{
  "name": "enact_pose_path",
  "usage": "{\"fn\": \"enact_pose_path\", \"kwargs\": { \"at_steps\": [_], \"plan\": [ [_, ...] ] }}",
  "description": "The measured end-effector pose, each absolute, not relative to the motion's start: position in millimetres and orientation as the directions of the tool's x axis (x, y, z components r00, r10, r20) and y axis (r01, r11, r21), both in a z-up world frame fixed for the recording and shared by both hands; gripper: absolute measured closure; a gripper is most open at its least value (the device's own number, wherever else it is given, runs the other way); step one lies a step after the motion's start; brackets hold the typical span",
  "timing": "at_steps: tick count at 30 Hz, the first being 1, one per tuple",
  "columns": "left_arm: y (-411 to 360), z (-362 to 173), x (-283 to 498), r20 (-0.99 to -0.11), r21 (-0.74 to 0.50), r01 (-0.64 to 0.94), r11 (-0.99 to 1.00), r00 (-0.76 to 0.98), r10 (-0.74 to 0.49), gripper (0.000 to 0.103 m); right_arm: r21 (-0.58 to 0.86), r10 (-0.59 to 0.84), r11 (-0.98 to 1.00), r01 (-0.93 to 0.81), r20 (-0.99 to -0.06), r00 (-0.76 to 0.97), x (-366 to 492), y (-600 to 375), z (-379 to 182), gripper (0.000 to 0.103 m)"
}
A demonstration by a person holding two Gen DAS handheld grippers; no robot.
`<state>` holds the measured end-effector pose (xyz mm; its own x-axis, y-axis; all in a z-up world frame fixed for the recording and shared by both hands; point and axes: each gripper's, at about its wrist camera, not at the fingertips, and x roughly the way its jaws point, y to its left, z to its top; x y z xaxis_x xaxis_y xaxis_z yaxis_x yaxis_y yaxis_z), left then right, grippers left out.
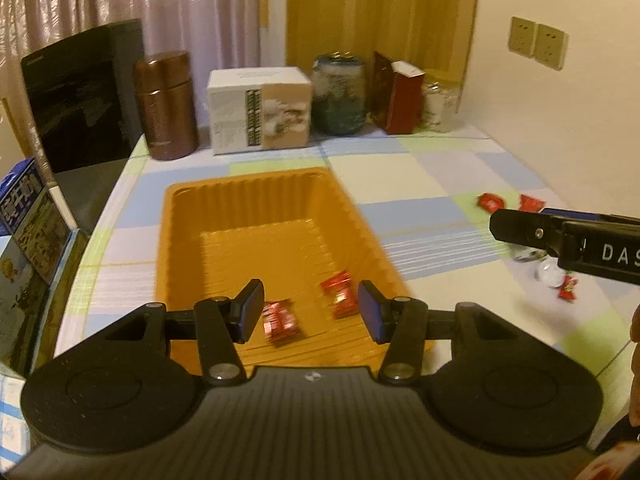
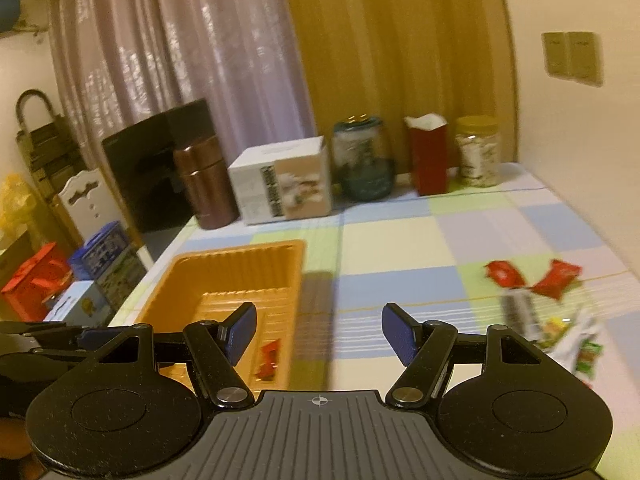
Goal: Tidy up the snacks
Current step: 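Move both open tools back toward the snack pile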
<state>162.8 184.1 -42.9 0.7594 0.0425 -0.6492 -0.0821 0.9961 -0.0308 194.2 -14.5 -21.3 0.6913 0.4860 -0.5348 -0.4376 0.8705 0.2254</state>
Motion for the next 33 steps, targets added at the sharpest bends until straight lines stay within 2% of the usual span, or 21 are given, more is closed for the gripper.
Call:
{"fn": "enact_pose_path", "kwargs": {
  "at_steps": [5, 16, 33],
  "plan": [
    [157, -31, 164, -0.634, -0.038, -0.045, 0.998, 0.774, 0.01, 0.054, 0.219, 0.449, 0.893, -0.394, -0.515, 0.73, 190, -48, 1, 0.034],
    [95, -17, 175, -0.609, -0.057, 0.047, 0.997, 0.79, -0.072, 0.042, 0.161, 0.339, 0.94, -0.3, -0.498, 0.798, 178, -119, 22, 0.034],
    [40, -44, 210, -0.621, -0.076, 0.153, 0.985, 0.766, -0.167, 0.029, 0.125, 0.172, 0.985, -0.122, -0.57, 0.803, 175, -197, -32, 0.034]
  ]
}}
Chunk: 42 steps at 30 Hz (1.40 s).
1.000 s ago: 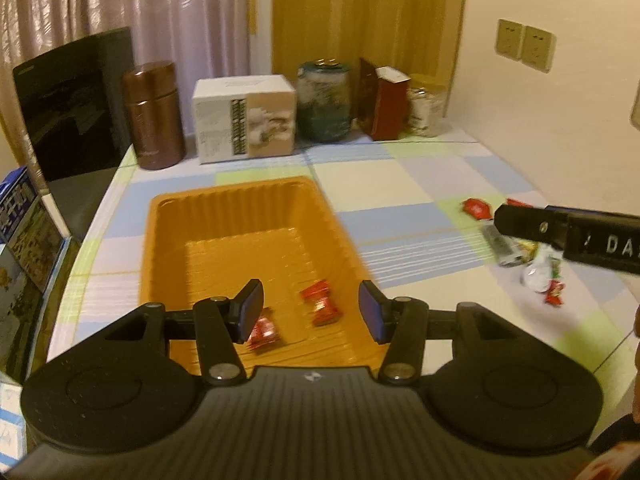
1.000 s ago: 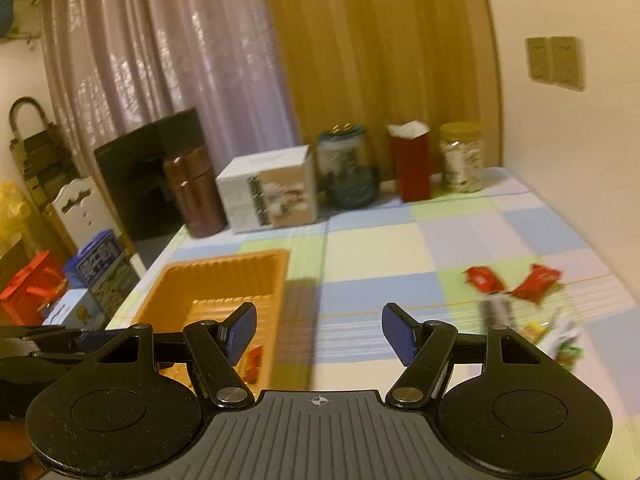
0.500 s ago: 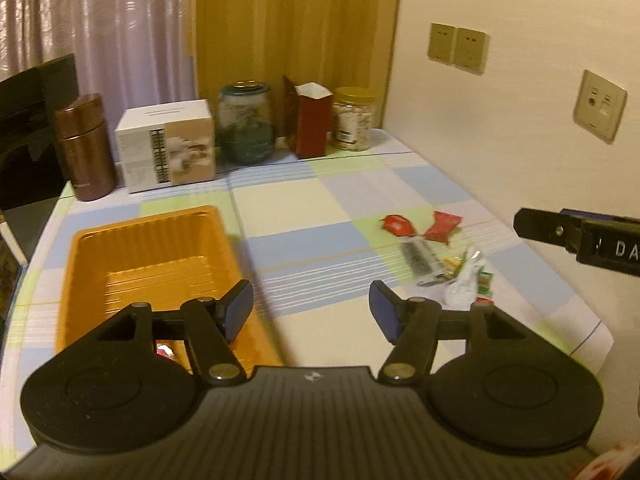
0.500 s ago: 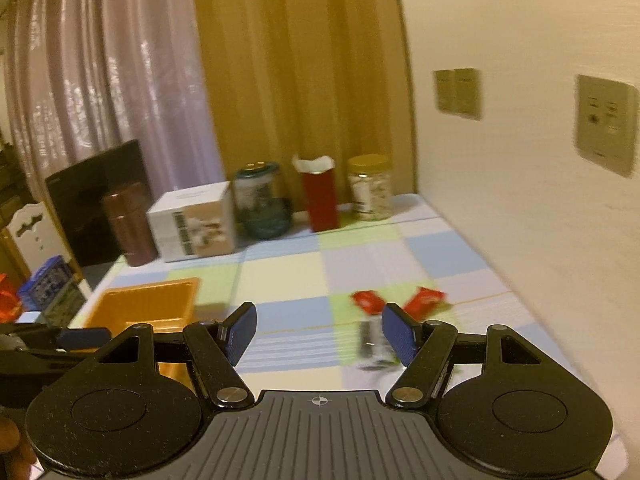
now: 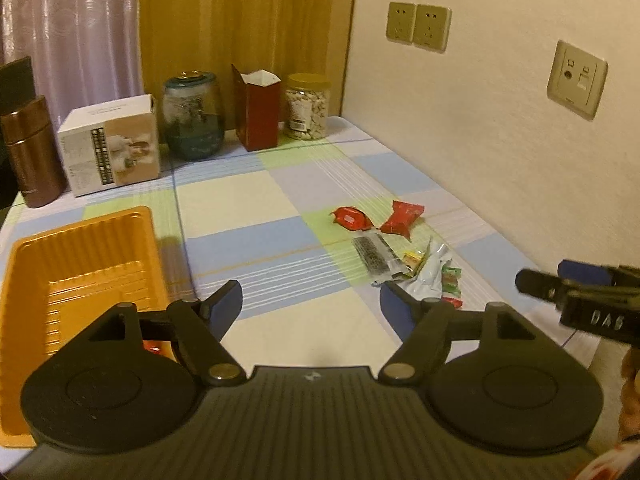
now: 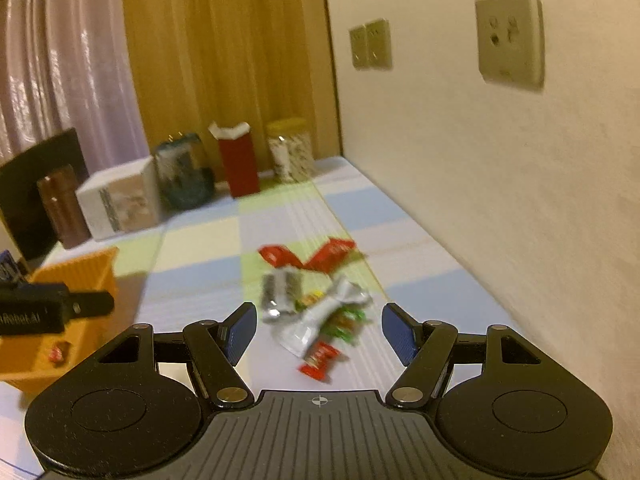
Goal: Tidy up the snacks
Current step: 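Move both open tools back toward the snack pile, then grasp another red candy with the right tool while the left tool grasps the clear seaweed packet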
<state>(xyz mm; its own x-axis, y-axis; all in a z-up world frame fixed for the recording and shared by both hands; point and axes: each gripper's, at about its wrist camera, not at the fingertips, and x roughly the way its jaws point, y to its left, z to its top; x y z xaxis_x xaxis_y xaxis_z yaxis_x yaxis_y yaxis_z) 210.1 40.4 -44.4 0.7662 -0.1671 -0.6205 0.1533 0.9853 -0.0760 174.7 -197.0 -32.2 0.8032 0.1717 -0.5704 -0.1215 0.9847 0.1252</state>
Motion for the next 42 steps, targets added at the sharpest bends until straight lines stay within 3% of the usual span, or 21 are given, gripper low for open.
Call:
{"fn": "enact_pose_path", "kwargs": {
  "at_steps": [13, 15, 17, 35, 42],
  "plan": [
    [14, -93, 248, -0.651, -0.083, 0.204, 0.975, 0.73, -0.208, 0.027, 0.13, 0.16, 0.987, -0.099, -0.636, 0.755, 204, -199, -91, 0.034],
    [11, -100, 252, -0.656, -0.082, 0.213, 0.974, 0.724, -0.213, 0.027, 0.135, 0.164, 0.986, -0.099, -0.643, 0.748, 209, -197, -99, 0.038],
    [10, -106, 257, -0.661, -0.084, 0.216, 0.973, 0.718, -0.217, 0.027, 0.141, 0.172, 0.984, -0.105, -0.65, 0.74, 216, -195, -107, 0.05],
    [0, -129, 281, -0.676, -0.093, 0.263, 0.96, 0.692, -0.255, 0.027, 0.094, 0.133, 0.991, -0.094, -0.685, 0.717, 243, -180, -138, 0.079],
    [-13, -131, 289, -0.673, -0.09, 0.274, 0.958, 0.692, -0.261, 0.027, 0.124, 0.146, 0.989, -0.083, -0.681, 0.717, 236, -194, -133, 0.083]
  ]
}}
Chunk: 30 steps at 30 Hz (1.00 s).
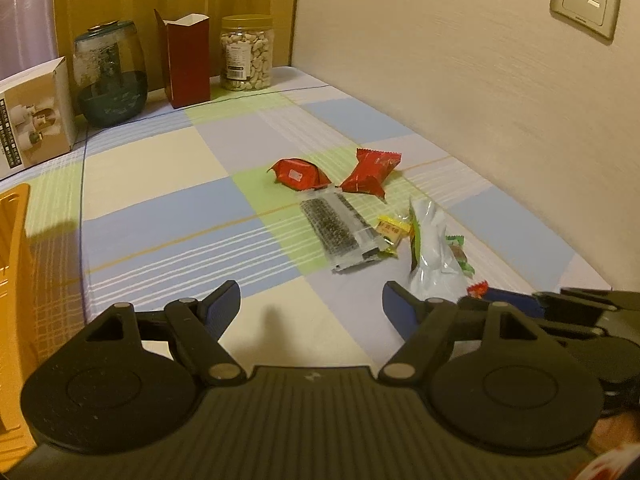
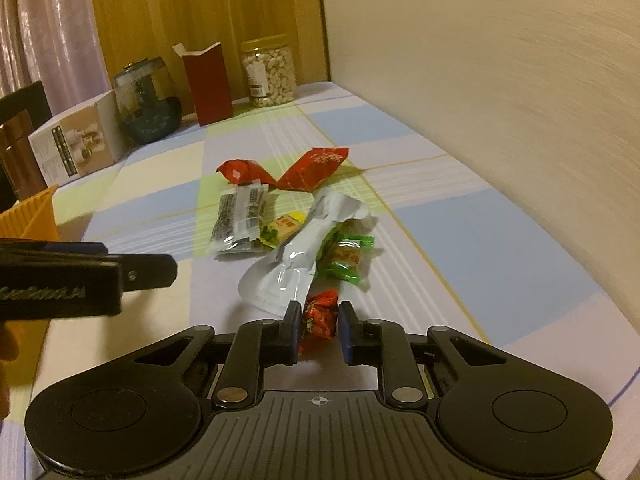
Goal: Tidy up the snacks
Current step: 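Grasp another red candy with the right tool while the left tool grasps the clear seaweed packet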
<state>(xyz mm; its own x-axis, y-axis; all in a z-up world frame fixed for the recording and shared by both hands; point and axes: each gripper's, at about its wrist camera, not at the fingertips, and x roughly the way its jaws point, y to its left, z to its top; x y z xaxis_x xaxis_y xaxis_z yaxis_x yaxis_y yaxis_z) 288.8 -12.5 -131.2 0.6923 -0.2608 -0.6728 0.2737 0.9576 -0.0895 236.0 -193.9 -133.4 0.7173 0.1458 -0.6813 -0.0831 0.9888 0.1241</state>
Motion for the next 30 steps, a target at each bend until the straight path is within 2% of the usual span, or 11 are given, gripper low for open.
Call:
{"fn": "enact_pose_path", "kwargs": {
  "at_steps": [13, 21, 24, 29, 30],
  "plan": [
    [-30, -133, 306, -0.674, -0.086, 0.274, 0.958, 0.692, -0.259, 0.027, 0.071, 0.133, 0.991, -0.115, -0.684, 0.717, 224, -211, -139, 0.083],
    [-46, -141, 328, -0.661, -0.086, 0.264, 0.961, 0.707, -0.253, 0.029, 0.088, 0.105, 0.994, -0.063, -0.66, 0.744, 220, -233, -137, 0.085],
    [-50, -146, 340, -0.662, -0.096, 0.247, 0.964, 0.708, -0.248, 0.039, 0.091, 0.094, 0.995, -0.046, -0.656, 0.749, 224, -240, -136, 0.085],
    [-53, -153, 358, -0.658, -0.137, 0.216, 0.967, 0.71, -0.252, 0.047, 0.089, 0.08, 0.996, -0.029, -0.653, 0.753, 229, -245, -137, 0.085],
    [-55, -154, 362, -0.662, -0.141, 0.216, 0.966, 0.705, -0.254, 0.052, 0.09, 0.08, 0.996, -0.028, -0.655, 0.752, 230, -245, -137, 0.085]
  ]
}}
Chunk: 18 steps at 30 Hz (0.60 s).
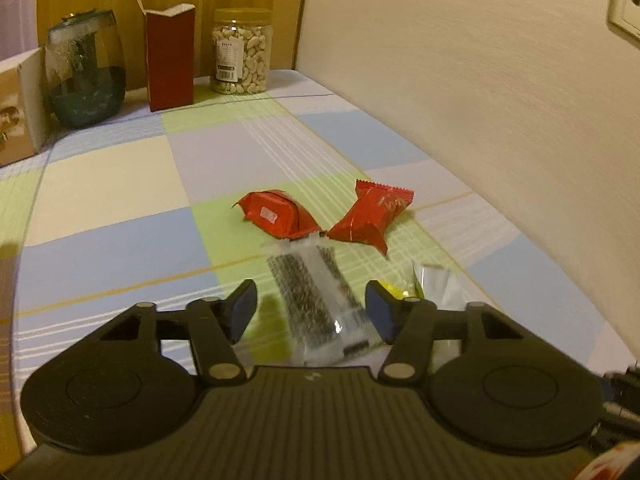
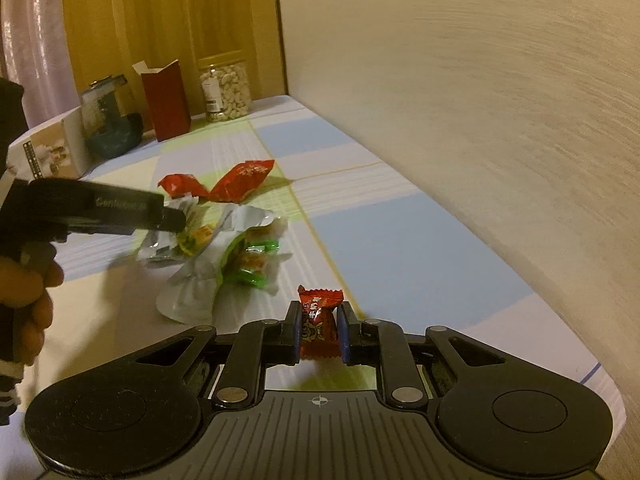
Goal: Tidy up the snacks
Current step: 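Grasp another red candy with the right tool while the left tool grasps the clear seaweed packet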
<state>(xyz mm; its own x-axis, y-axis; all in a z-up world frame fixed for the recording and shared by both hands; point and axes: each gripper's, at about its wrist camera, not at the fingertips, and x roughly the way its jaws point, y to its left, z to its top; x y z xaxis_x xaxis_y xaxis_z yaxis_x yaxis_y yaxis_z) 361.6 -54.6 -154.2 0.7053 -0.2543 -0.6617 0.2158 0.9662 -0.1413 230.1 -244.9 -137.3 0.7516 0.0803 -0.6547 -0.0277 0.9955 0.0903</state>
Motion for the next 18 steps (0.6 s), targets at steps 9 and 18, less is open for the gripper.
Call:
{"fn": "enact_pose_path", "kwargs": {
  "at_steps": [9, 18],
  "plan": [
    [-44, -153, 348, -0.702, -0.122, 0.236, 0.964, 0.666, -0.252, 0.066, 0.105, 0.092, 0.994, -0.031, -0.658, 0.748, 231, -244, -139, 0.085],
    [-26, -150, 291, -0.721, -0.046, 0.277, 0.96, 0.656, -0.224, 0.06, 0.126, 0.105, 0.992, -0.027, -0.661, 0.743, 224, -243, -135, 0.085]
  ]
}}
